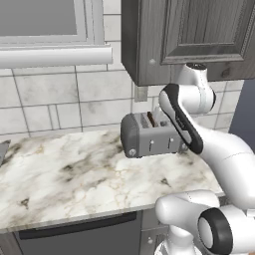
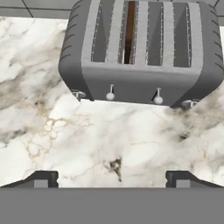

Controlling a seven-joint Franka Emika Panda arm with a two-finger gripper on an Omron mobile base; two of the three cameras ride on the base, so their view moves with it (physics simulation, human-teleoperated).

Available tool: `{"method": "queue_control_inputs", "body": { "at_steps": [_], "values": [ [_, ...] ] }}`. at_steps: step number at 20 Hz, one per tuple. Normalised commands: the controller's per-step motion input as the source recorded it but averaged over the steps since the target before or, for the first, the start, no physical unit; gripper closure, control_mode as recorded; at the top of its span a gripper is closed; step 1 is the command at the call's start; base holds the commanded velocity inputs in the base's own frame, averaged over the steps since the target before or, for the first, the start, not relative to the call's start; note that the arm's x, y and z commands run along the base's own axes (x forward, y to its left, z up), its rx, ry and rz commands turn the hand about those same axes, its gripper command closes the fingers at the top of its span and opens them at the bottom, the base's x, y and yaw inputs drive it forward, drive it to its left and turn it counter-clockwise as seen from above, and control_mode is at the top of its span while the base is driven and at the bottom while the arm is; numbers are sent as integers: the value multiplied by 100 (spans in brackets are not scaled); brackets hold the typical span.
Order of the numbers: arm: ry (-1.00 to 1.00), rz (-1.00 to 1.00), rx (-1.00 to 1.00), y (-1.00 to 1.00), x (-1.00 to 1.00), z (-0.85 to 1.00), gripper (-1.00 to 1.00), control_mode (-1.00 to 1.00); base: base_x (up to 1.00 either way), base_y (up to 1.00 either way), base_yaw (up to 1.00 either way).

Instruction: Start the toaster. Once the lever pops up, take the bread to the plate on the dining counter.

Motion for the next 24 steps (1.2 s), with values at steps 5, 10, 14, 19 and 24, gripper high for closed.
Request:
{"method": "queue_control_inputs", "body": {
  "at_steps": [5, 10, 14, 19, 24],
  "values": [
    [-13, 0, 0, 0, 0, -29, -100, -100, 0, 0, 0],
    [-15, 0, 0, 0, 0, -21, -100, -100, 0, 0, 0],
    [-11, 0, 0, 0, 0, -20, -100, -100, 0, 0, 0],
    [-9, 0, 0, 0, 0, -14, -100, -100, 0, 0, 0],
    [-5, 0, 0, 0, 7, -3, -100, -100, 0, 0, 0]
  ]
}}
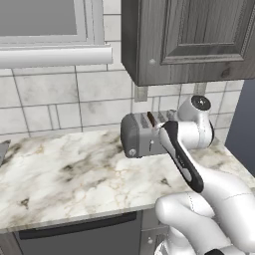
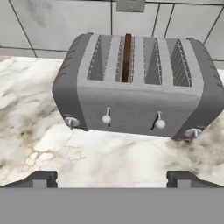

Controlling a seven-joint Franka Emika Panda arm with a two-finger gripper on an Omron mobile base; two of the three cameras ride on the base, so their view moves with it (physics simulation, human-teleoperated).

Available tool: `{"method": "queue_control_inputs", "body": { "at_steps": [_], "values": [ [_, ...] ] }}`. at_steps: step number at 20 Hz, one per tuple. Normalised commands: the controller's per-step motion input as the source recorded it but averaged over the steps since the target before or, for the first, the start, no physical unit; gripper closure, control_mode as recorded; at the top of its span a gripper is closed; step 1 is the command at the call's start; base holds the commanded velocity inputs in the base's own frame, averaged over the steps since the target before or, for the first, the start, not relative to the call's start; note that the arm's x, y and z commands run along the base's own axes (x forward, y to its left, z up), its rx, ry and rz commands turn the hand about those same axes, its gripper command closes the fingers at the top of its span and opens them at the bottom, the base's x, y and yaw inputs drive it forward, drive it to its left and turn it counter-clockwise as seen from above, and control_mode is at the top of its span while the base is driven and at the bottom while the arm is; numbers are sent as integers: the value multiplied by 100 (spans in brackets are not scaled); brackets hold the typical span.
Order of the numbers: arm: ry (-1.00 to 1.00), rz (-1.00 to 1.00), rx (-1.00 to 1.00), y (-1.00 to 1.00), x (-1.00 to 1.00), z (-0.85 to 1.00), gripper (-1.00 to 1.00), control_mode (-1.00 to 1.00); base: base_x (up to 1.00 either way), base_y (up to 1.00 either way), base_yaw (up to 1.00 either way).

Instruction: Start the toaster. Once the lever pops up, take the bread to the plate on the dining counter.

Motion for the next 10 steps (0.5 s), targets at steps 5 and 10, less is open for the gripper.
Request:
{"method": "queue_control_inputs", "body": {
  "at_steps": [5, 10],
  "values": [
    [-1, 0, 0, 0, 20, -5, -100, -100, 0, 0, 0],
    [0, 0, 0, 0, 21, -7, -100, -100, 0, 0, 0]
  ]
}}
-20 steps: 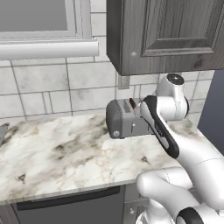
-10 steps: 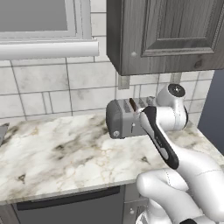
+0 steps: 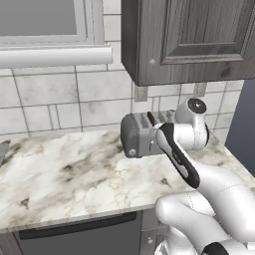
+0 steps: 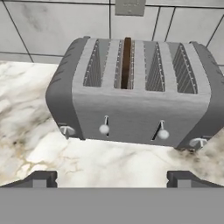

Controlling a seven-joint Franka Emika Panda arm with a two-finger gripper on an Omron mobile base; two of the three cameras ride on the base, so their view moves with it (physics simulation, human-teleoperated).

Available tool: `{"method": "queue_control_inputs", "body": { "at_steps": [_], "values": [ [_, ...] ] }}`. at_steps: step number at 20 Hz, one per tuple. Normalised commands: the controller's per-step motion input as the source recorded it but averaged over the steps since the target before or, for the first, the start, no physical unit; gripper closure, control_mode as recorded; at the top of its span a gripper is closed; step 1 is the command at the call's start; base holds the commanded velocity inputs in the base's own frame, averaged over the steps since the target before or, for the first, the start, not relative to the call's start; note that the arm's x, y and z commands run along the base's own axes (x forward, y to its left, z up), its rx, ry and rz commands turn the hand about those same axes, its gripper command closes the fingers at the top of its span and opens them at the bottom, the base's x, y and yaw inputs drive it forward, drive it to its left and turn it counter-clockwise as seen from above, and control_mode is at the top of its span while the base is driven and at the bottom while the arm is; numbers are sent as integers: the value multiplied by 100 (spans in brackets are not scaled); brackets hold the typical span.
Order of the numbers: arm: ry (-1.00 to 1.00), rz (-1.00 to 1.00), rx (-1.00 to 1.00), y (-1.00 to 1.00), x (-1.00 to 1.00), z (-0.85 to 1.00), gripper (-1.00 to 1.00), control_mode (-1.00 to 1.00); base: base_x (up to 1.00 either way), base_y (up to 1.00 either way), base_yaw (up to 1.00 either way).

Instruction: Start the toaster. Once the lever pops up, take the bread to the plate on the dining counter.

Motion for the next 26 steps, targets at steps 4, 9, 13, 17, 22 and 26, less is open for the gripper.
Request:
{"method": "queue_control_inputs", "body": {
  "at_steps": [4, 9, 13, 17, 22, 26],
  "values": [
    [0, 0, 0, 0, 21, -11, -100, -100, 0, 0, 0],
    [0, 0, 0, 0, 29, -12, -100, -100, 0, 0, 0],
    [0, 0, 0, 0, 28, -24, -100, -100, 0, 0, 0],
    [0, 0, 0, 0, 27, -24, -100, -100, 0, 0, 0],
    [0, 0, 0, 0, 24, -25, -100, -100, 0, 0, 0],
    [0, 0, 2, -9, 10, -14, -100, -100, 0, 0, 0]
  ]
}}
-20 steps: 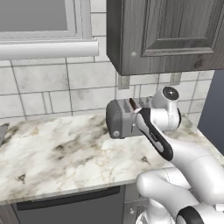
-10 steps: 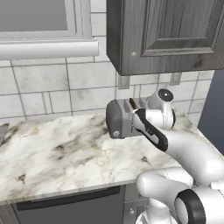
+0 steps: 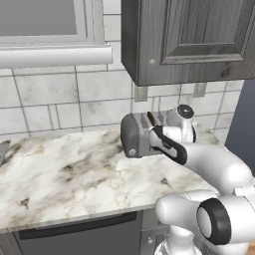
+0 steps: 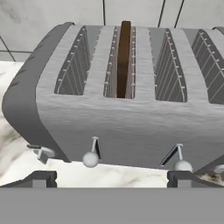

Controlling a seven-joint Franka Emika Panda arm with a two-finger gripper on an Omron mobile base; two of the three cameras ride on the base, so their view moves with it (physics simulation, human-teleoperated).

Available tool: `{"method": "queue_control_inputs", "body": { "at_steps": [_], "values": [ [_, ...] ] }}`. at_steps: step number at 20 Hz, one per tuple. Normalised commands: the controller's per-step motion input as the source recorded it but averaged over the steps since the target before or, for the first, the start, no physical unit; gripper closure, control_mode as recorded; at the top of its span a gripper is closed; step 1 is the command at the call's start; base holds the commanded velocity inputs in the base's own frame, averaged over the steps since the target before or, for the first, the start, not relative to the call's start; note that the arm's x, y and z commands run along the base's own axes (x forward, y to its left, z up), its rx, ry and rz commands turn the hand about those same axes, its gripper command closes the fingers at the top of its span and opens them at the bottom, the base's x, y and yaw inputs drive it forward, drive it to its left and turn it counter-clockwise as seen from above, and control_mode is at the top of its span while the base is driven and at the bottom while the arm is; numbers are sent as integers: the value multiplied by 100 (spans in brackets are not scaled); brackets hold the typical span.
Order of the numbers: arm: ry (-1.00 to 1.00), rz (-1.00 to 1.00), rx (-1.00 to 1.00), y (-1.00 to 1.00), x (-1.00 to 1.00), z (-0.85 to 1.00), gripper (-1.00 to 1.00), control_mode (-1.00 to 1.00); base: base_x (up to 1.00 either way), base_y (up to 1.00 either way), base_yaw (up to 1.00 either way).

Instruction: Start the toaster. Once the lever pops up, take the bread to the plate on the dining counter.

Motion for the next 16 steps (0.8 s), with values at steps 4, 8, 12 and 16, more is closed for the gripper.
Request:
{"method": "queue_control_inputs", "body": {
  "at_steps": [4, 8, 12, 16],
  "values": [
    [0, 0, 2, -15, 13, -20, -100, -100, 0, 0, 0],
    [0, 0, 1, -9, 15, -22, -100, -100, 0, 0, 0],
    [0, 0, 0, -2, 3, -15, -100, -100, 0, 0, 0],
    [0, 0, 0, 0, 0, -10, -100, -100, 0, 0, 0]
  ]
}}
